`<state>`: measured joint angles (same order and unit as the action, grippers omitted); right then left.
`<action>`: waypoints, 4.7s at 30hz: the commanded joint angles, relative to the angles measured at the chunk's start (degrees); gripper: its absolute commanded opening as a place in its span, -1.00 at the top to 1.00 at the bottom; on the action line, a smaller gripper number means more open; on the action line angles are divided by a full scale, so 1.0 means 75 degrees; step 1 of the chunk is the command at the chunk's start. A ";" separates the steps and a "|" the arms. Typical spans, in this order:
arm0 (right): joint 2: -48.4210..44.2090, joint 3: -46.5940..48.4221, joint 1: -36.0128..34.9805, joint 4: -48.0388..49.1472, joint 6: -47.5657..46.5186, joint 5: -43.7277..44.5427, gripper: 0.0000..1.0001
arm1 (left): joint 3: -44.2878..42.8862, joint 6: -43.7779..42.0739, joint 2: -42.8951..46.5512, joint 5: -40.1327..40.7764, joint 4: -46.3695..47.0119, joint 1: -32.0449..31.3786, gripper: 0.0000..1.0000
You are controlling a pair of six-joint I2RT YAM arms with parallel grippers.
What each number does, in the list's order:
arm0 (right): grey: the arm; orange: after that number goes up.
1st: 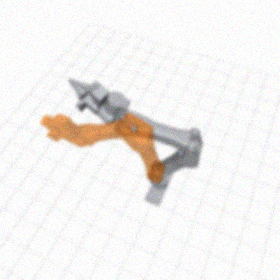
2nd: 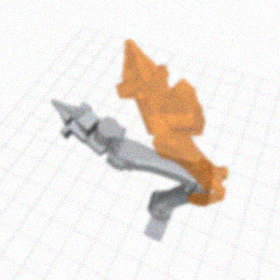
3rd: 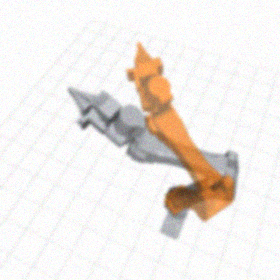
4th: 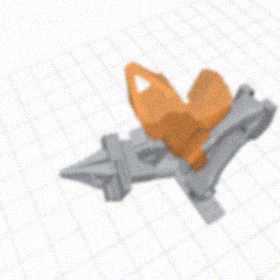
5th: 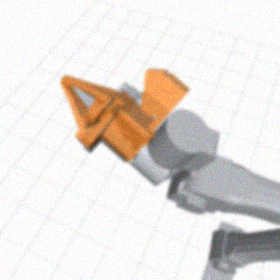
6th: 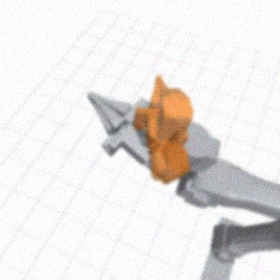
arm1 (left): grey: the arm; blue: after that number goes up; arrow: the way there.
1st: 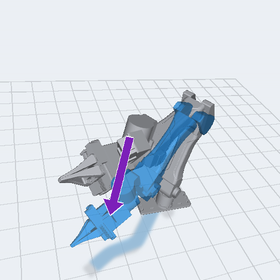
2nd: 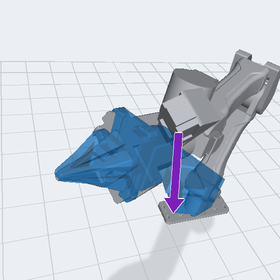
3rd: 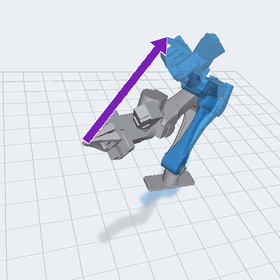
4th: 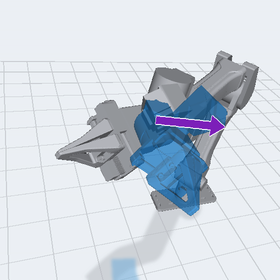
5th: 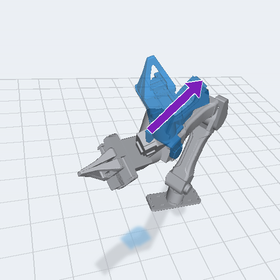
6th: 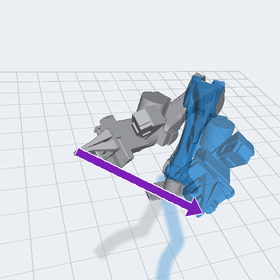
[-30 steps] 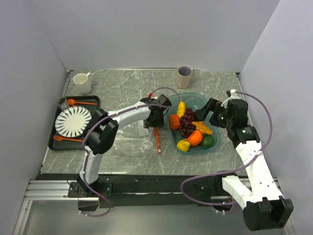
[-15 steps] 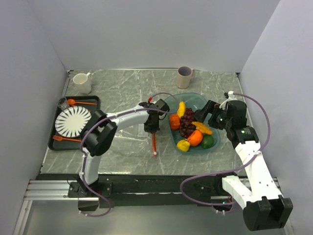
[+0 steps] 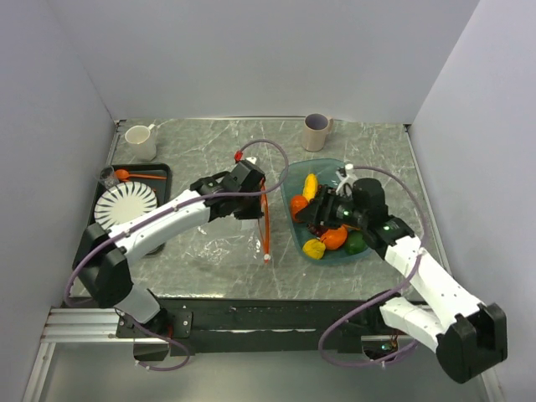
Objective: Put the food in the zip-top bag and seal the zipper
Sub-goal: Pick up the zipper food storage bag at the center of the board, then open the zipper of the food storage bag at the center of the board, then pick up the fake fruit from the bin.
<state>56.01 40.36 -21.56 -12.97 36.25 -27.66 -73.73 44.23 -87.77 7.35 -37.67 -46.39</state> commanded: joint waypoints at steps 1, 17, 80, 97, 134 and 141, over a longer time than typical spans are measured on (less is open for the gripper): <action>0.0815 0.0149 -0.0534 0.1261 0.0581 -0.0039 -0.27 | 0.0268 -0.0049 0.0405 -0.0219 0.0183 -0.0037 0.99; 0.2738 0.1239 -0.1812 0.1776 0.0698 0.0185 -0.23 | 0.0714 0.0080 0.1167 -0.0336 0.0370 -0.0037 0.99; 0.0804 0.1134 -0.0361 -0.1505 0.0112 0.4816 -1.00 | 0.1534 0.0220 0.2503 0.0355 0.0054 0.0596 0.99; 0.4672 0.2517 0.0379 -0.0662 -0.0426 0.3724 -0.58 | 0.1511 0.0220 0.2444 0.0121 0.0218 0.0596 0.99; 0.0630 0.1884 -0.0275 -0.0203 -0.0591 0.1438 0.92 | 0.1511 0.0150 0.2081 -0.0125 0.0558 0.0596 0.99; 0.0676 0.2036 -0.1015 -0.0133 -0.0345 0.1320 0.92 | 0.1558 0.0185 0.1976 -0.0148 0.0651 0.0596 0.99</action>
<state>61.89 53.10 -26.39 -16.73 32.32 -16.03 -62.04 46.17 -72.99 7.14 -35.66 -42.06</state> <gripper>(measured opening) 0.176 0.022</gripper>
